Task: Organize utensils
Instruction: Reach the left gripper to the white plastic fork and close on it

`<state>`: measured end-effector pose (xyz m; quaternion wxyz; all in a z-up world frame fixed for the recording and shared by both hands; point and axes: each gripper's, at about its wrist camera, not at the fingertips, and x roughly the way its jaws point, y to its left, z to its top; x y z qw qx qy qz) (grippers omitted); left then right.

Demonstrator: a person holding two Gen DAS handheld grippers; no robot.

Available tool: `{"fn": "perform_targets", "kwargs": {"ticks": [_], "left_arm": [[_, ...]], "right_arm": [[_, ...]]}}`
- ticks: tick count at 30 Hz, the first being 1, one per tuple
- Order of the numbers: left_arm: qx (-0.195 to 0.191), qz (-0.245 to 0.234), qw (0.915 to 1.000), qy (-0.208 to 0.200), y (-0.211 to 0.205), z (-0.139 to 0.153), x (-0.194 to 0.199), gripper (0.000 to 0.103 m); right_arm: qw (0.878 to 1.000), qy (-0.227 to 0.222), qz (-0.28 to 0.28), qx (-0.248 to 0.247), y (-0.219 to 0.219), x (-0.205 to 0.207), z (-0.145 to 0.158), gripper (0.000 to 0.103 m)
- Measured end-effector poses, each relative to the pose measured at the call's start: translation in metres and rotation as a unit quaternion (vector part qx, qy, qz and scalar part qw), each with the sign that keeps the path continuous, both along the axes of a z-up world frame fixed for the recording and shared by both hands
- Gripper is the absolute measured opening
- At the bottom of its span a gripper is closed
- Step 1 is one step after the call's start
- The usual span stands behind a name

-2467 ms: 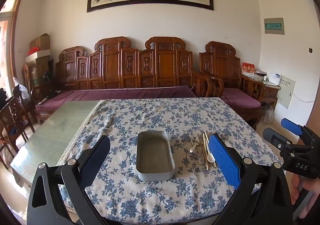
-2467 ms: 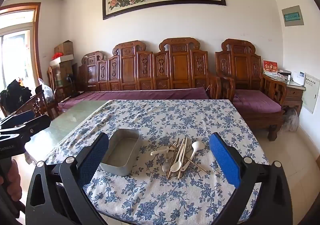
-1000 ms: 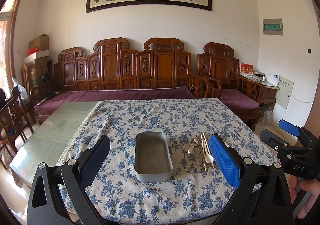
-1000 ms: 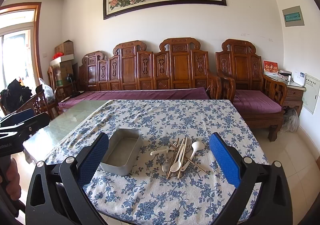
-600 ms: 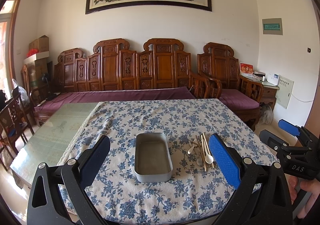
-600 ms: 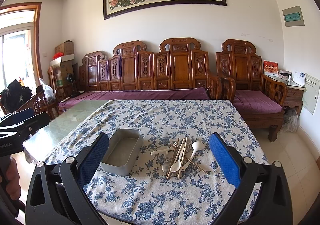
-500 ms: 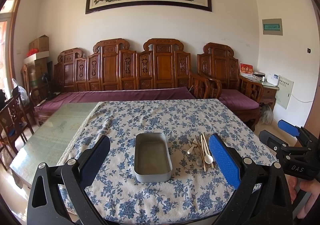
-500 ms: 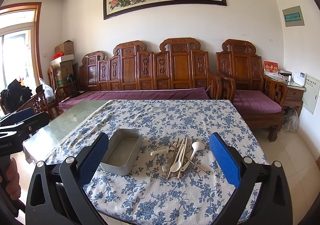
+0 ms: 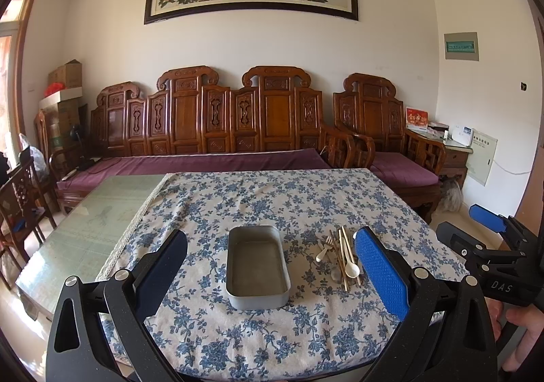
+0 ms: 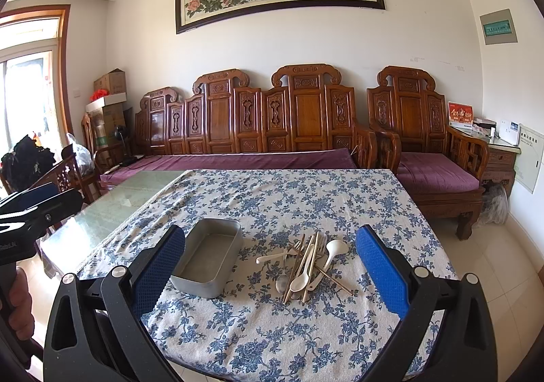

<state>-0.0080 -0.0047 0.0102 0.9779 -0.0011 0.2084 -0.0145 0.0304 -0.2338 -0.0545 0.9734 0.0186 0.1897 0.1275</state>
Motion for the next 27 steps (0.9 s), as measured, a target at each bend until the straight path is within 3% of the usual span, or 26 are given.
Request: {"fn": "perform_targets", "kwargs": {"ticks": [9,27], "left_arm": [[0.000,-0.002,0.9999,0.017,-0.001,-0.009,0.008,0.096],[-0.012,-0.036,0.9952,0.091,0.003,-0.072,0.060,0.095]], "right_arm": [[1.000,0.012,-0.001,-0.003,0.000,0.004,-0.012,0.101],[0.997,0.066,-0.018,-0.020,-0.014,0.056,-0.070,0.101]]}}
